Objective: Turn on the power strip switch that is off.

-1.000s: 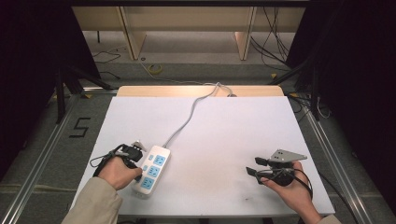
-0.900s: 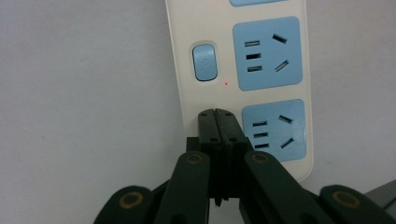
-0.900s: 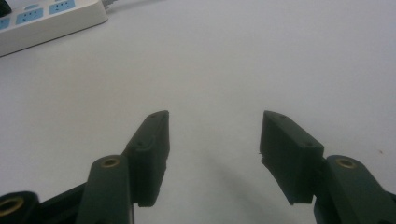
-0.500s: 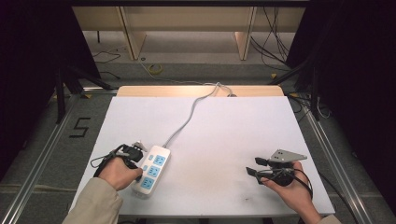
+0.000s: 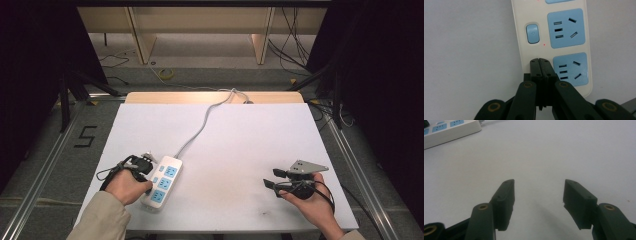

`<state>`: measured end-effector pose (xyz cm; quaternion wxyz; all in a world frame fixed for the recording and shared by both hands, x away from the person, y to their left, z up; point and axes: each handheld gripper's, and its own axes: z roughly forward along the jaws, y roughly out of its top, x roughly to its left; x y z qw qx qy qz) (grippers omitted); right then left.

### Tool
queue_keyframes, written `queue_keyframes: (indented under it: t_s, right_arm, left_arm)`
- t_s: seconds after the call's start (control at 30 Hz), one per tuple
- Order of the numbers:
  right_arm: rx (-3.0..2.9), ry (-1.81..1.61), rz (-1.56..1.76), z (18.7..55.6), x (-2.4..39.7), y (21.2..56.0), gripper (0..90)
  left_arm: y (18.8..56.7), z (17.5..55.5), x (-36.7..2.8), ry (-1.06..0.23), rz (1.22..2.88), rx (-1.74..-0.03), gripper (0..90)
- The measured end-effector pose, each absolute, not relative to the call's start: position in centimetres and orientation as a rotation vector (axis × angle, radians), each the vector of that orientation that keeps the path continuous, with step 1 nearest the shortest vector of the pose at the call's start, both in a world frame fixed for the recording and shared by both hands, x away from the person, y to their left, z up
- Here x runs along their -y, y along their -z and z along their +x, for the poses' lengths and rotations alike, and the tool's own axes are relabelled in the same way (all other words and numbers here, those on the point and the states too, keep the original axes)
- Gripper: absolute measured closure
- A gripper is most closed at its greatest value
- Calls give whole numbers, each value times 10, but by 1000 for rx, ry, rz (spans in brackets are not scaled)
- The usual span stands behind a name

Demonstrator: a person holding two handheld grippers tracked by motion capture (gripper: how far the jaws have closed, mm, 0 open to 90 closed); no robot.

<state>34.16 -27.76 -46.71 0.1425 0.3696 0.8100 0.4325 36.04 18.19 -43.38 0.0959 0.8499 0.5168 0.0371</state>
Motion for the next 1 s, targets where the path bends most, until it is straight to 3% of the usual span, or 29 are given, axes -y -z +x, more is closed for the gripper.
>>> queue_keyframes:
  t_s: [1.0]
  right_arm:
    - [-2337, -1248, 1067, 342, 278, 467, 435]
  left_arm:
    - [433, 358, -183, -130, 2521, -1498, 897]
